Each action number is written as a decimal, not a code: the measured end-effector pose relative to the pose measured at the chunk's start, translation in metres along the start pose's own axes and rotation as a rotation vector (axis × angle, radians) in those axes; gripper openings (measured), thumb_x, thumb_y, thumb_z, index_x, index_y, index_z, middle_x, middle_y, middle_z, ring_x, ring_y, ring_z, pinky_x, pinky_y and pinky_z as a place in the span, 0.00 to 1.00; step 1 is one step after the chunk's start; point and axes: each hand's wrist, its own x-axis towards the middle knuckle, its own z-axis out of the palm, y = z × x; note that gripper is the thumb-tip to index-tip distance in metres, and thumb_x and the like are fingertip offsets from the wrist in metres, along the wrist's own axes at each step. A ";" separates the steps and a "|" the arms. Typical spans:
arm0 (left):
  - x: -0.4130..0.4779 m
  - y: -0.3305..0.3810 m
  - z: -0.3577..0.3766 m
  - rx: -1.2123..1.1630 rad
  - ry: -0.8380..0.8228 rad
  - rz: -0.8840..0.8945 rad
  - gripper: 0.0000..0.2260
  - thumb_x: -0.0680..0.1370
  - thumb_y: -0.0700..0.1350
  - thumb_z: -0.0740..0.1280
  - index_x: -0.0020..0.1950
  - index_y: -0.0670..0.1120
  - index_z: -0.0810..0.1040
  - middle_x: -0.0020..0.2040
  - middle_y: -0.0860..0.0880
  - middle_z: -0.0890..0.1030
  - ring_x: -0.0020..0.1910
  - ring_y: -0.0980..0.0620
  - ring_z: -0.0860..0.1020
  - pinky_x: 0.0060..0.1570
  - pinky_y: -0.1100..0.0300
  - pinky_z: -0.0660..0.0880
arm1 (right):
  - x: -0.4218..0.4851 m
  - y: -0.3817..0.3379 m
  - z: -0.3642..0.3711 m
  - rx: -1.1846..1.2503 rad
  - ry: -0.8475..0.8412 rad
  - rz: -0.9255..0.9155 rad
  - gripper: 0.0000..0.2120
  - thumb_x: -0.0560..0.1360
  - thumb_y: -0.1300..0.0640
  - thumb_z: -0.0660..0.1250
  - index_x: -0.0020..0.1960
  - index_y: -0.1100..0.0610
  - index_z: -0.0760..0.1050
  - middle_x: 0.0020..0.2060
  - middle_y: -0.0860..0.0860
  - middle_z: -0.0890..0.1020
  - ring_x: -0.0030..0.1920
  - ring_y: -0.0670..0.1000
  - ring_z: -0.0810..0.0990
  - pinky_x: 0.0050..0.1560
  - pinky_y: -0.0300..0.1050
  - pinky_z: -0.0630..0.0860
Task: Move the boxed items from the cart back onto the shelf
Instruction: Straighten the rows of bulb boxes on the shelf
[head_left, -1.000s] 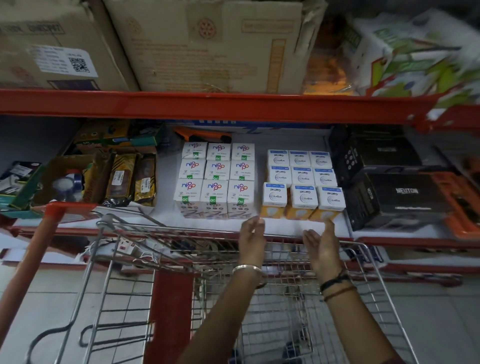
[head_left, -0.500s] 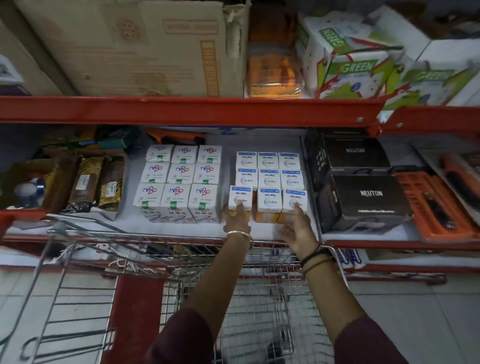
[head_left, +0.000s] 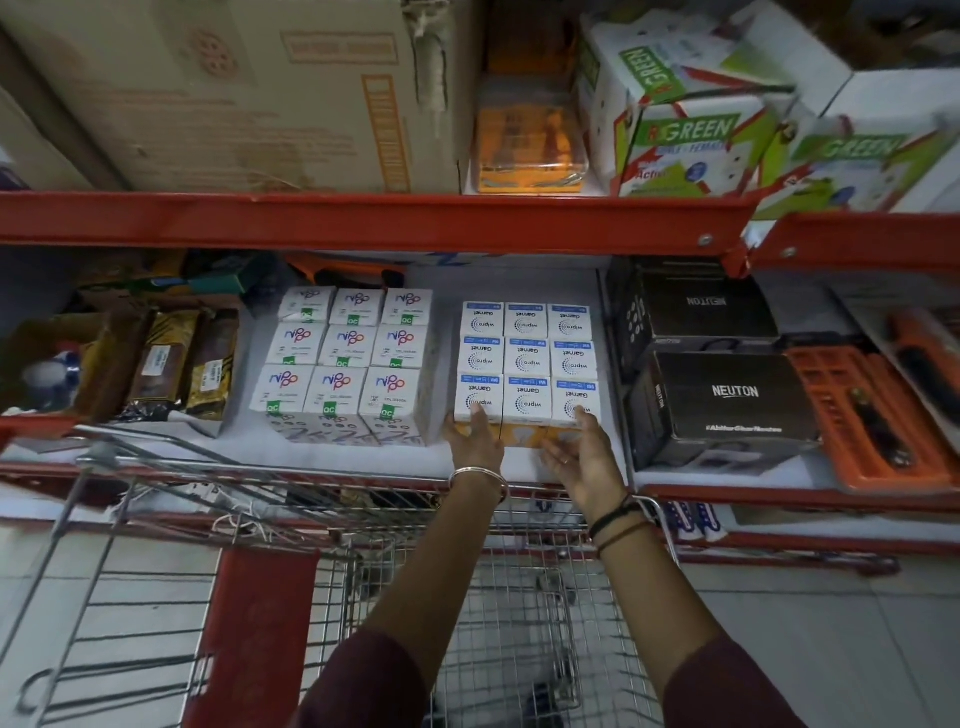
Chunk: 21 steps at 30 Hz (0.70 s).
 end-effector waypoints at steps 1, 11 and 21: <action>0.001 0.000 0.000 0.006 -0.001 0.009 0.21 0.79 0.48 0.60 0.70 0.49 0.59 0.58 0.47 0.71 0.52 0.48 0.71 0.45 0.57 0.74 | 0.000 0.000 0.000 0.018 -0.001 0.005 0.25 0.75 0.46 0.64 0.65 0.60 0.67 0.37 0.54 0.72 0.22 0.45 0.74 0.37 0.42 0.78; -0.026 -0.003 0.000 -0.133 0.011 -0.123 0.26 0.77 0.47 0.64 0.71 0.53 0.55 0.57 0.45 0.72 0.55 0.42 0.76 0.51 0.53 0.75 | -0.048 -0.019 -0.015 -0.160 -0.066 -0.049 0.30 0.72 0.43 0.67 0.68 0.57 0.66 0.54 0.54 0.80 0.50 0.52 0.81 0.49 0.45 0.79; -0.114 -0.029 0.048 0.773 -0.449 0.914 0.23 0.78 0.49 0.61 0.70 0.46 0.60 0.72 0.44 0.63 0.71 0.50 0.61 0.71 0.56 0.59 | -0.095 -0.093 -0.140 -1.397 0.326 -0.927 0.29 0.76 0.53 0.65 0.73 0.56 0.59 0.74 0.58 0.64 0.73 0.58 0.63 0.69 0.61 0.67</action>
